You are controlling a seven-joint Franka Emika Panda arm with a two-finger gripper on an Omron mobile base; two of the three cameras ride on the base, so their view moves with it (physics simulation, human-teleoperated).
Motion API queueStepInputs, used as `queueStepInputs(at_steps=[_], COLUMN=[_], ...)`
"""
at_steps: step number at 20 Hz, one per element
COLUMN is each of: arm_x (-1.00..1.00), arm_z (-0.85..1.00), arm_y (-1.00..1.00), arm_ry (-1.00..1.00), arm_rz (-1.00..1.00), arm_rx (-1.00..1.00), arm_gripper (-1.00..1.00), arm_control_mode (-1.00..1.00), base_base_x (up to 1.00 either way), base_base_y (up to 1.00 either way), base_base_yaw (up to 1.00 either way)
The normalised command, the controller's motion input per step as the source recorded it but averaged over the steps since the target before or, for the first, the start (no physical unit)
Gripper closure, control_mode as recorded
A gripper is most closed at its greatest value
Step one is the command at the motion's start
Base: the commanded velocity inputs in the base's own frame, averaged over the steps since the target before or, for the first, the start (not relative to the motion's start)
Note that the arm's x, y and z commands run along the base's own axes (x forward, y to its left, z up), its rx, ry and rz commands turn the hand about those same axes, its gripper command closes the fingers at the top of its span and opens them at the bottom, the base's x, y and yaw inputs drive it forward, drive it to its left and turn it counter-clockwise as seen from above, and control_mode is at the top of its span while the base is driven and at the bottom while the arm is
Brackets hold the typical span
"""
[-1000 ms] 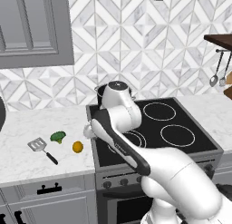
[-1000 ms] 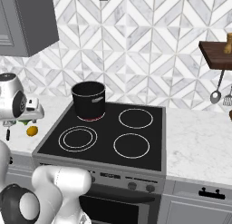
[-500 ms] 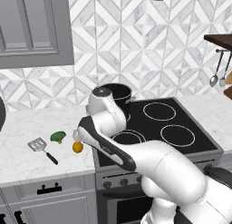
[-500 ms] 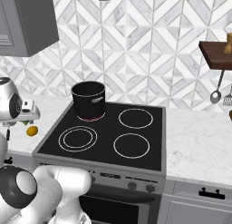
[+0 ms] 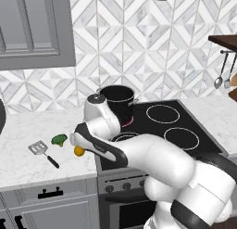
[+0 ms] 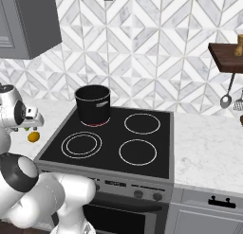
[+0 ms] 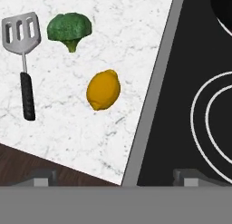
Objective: Put the lemon and broccoli in the pot. Retrieve the spatula and lightly stir the vegetables in the pot.
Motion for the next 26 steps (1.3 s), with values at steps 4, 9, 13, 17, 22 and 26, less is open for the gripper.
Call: queueStepInputs(at_steps=[4,9,13,17,22,26], arm_x=[0.06,0.18,0.24,0.25,0.32,0.25], arm_z=[-0.09,-0.22,-0.28,-0.14,0.0,-0.12], arm_y=[0.21,0.15,0.01,0.03,0.07,0.12], arm_ry=[0.0,0.0,0.0,0.0,0.0,0.0], arm_rz=[-0.11,-0.11,-0.08,-0.04,-0.01,0.0], arm_rx=[0.0,0.0,0.0,0.0,0.0,0.0], arm_gripper=[-1.0,-1.0,-1.0,-1.0,-1.0,-1.0], arm_control_mode=[-1.0,-1.0,-1.0,-1.0,-1.0,-1.0], base_base_x=[0.0,0.0,0.0,0.0,0.0,0.0], base_base_y=[0.0,0.0,0.0,0.0,0.0,0.0], base_base_yaw=[0.0,0.0,0.0,0.0,0.0,0.0])
